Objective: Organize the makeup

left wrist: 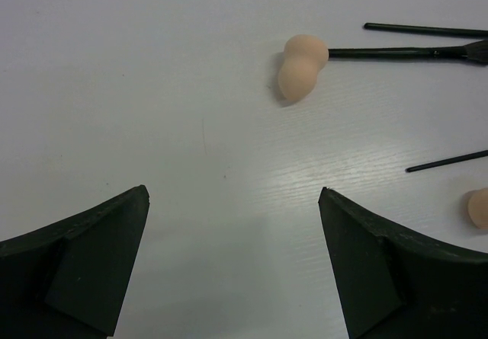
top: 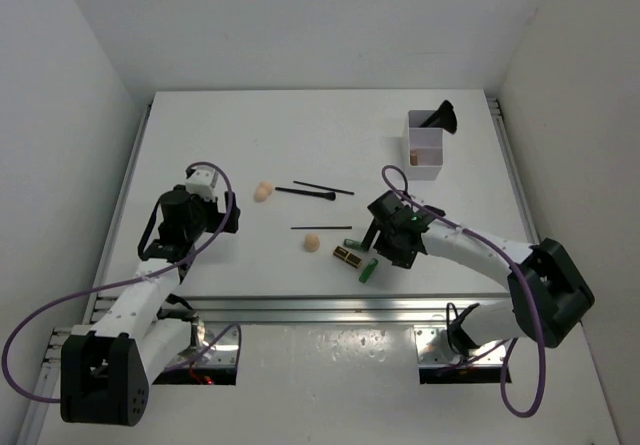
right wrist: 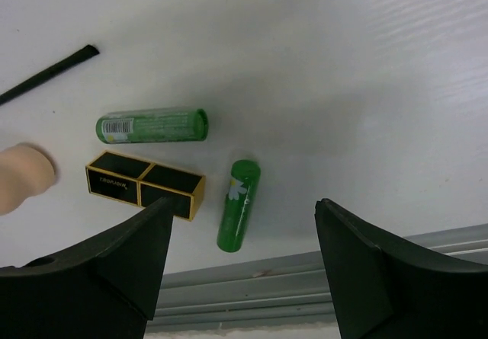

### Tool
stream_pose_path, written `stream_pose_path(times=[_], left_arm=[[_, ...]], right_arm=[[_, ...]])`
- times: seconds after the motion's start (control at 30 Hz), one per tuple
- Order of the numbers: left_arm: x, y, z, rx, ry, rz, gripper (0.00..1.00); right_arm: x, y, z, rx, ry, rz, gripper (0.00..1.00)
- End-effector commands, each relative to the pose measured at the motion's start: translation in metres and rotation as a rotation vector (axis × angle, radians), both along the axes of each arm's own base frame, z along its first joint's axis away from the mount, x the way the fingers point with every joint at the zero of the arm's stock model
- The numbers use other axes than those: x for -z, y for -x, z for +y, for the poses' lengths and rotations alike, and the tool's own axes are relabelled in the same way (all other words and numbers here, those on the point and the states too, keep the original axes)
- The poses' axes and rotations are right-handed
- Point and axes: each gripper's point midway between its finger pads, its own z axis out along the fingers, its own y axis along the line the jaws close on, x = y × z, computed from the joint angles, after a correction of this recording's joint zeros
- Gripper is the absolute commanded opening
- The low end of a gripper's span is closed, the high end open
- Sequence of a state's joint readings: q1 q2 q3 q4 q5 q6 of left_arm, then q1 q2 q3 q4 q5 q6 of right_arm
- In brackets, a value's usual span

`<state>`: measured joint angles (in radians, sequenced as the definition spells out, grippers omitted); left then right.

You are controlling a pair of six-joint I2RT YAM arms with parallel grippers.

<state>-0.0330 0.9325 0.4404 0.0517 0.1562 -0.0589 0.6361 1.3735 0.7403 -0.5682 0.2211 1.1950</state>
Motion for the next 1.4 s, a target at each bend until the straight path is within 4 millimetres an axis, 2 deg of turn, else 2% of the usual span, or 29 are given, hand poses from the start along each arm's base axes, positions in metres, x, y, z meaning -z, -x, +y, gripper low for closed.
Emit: stream_pose_path(times=[0.0, 0.13, 0.27, 0.3, 0.37, 0.47, 0.6, 0.8, 0.93, 0.97, 1.2, 1.37], left_arm=[[-0.014, -0.005, -0.003, -0.024, 0.062, -0.075, 1.00], [-0.015, -0.003, -0.006, -0.012, 0.064, -0.100, 1.00], [-0.017, 0.000, -0.004, -0.022, 0.061, -0.120, 1.00], [-0.012, 0.002, -0.004, -0.019, 0.052, -0.111, 1.00], [-0.015, 0.003, -0.002, -0.029, 0.049, -0.121, 1.00], [-0.016, 0.004, -0.001, -0.015, 0.015, -0.129, 1.00], [-0.011, 0.006, 0.002, -0.023, 0.002, -0.120, 1.00], [-0.010, 0.006, 0.001, -0.031, 0.021, -0.130, 1.00], [-0.013, 0.007, 0.001, -0.031, 0.021, -0.141, 1.00], [-0.009, 0.008, 0.001, -0.031, 0.021, -0.132, 1.00], [-0.017, 0.007, 0.009, -0.062, 0.026, -0.160, 1.00], [-0.017, 0.007, 0.009, -0.062, 0.026, -0.160, 1.00]], right_arm=[[-0.002, -0.006, 0.002, 0.141, 0.005, -0.036, 0.75], [0.004, -0.009, -0.001, 0.165, 0.017, -0.057, 0.71], [0.014, -0.001, 0.006, 0.166, 0.009, 0.012, 0.66], [0.018, 0.002, 0.006, 0.166, 0.007, 0.026, 0.66], [0.029, 0.007, 0.012, 0.172, -0.025, 0.059, 0.64], [0.034, 0.009, 0.013, 0.184, -0.032, 0.073, 0.64], [0.037, 0.010, 0.011, 0.183, -0.024, 0.072, 0.63], [0.051, 0.021, 0.003, 0.223, -0.004, 0.112, 0.58], [0.057, 0.025, -0.008, 0.236, 0.033, 0.131, 0.51], [0.059, 0.025, -0.009, 0.227, 0.038, 0.128, 0.49], [0.062, 0.029, -0.014, 0.231, 0.049, 0.161, 0.27], [0.057, 0.026, -0.022, 0.218, 0.083, 0.145, 0.11]])
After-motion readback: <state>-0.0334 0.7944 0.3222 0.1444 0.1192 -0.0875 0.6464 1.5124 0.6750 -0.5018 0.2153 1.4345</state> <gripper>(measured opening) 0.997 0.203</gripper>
